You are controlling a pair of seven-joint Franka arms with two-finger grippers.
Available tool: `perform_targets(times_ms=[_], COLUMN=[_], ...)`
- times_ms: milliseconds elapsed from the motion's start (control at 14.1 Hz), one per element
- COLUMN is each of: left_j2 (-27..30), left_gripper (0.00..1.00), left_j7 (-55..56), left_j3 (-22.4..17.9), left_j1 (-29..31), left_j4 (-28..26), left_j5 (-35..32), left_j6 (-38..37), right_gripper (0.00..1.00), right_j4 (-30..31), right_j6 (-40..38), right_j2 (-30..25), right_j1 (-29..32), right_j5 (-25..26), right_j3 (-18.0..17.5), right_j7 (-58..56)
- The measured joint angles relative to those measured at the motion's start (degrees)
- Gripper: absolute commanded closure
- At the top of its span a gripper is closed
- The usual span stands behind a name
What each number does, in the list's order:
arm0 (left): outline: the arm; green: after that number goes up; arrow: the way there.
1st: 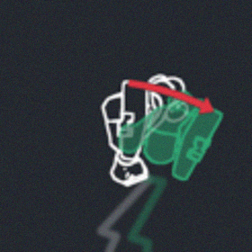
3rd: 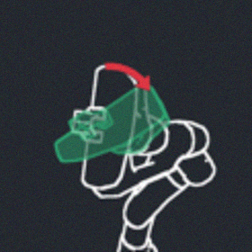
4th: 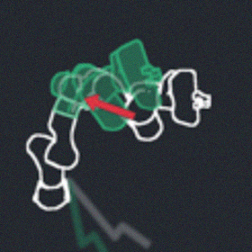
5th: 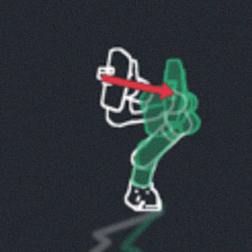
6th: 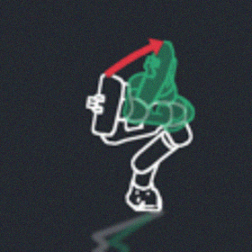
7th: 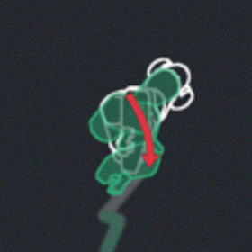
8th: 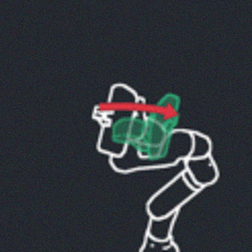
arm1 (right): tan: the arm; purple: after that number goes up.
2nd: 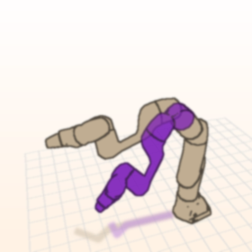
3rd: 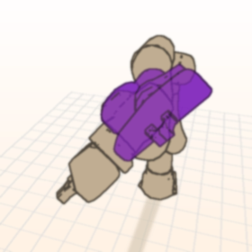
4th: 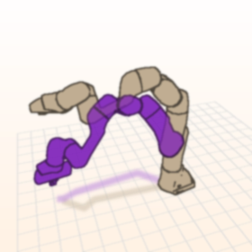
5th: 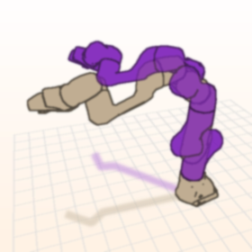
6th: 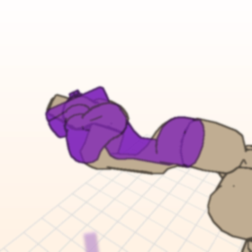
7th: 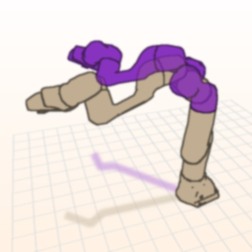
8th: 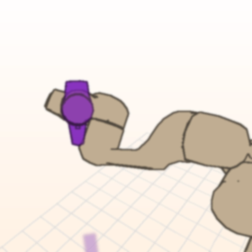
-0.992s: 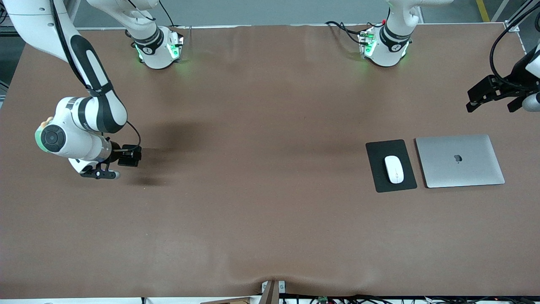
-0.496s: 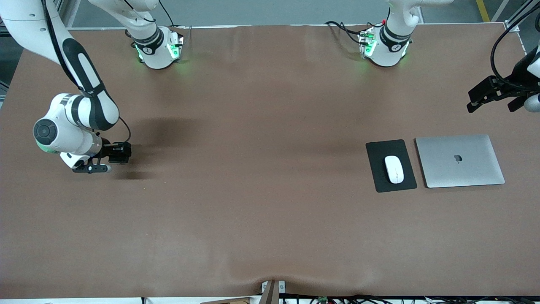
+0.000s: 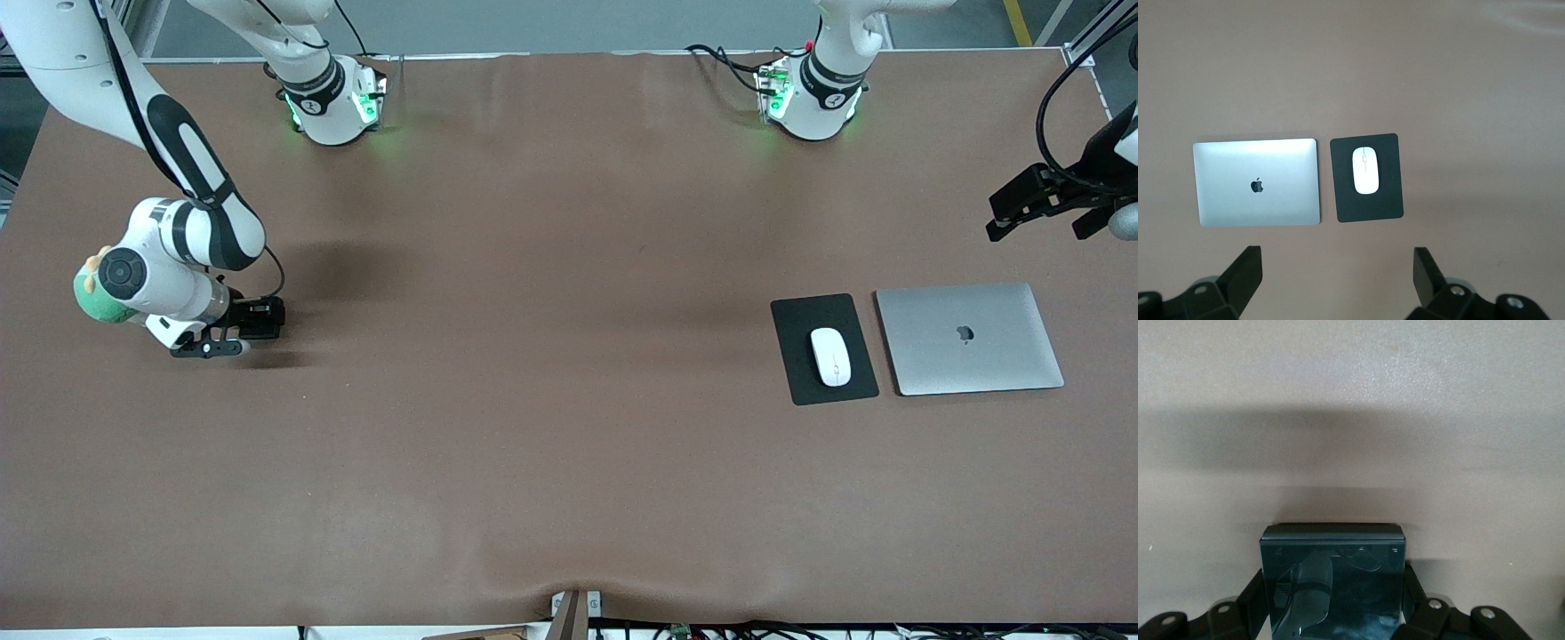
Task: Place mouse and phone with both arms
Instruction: 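Lower the phone beside the plush toy and open the right gripper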
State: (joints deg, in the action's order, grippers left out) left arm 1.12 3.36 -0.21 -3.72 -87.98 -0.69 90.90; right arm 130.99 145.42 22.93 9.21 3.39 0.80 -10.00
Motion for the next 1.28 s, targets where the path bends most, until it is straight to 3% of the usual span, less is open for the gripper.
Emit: perform_targets(times_ms=[71, 425, 1276], left_j2=[-0.2, -0.6, -0.6], left_gripper=[0.0, 0.0, 0.0], left_j7=[0.0, 0.0, 0.0], left_j3=[0.0, 0.0, 0.0], left_j1=[0.0, -0.2, -0.5], left_j4=[0.0, 0.0, 0.2], left_j5=[0.0, 0.0, 0.0], left_j6=[0.0, 0.1, 0.2], right_gripper=[0.0, 0.0, 0.0], right_j4=[0.0, -1.6, -24.0], right_j6=[0.0, -4.2, -33.8], right_j2=[0.0, 0.0, -1.6], right_j1=[0.0, 0.0, -4.8], right_j5=[0.0, 0.1, 0.1], right_j3=[0.0, -0.3, -1.9], right_j7=[-0.2, -0.7, -0.8])
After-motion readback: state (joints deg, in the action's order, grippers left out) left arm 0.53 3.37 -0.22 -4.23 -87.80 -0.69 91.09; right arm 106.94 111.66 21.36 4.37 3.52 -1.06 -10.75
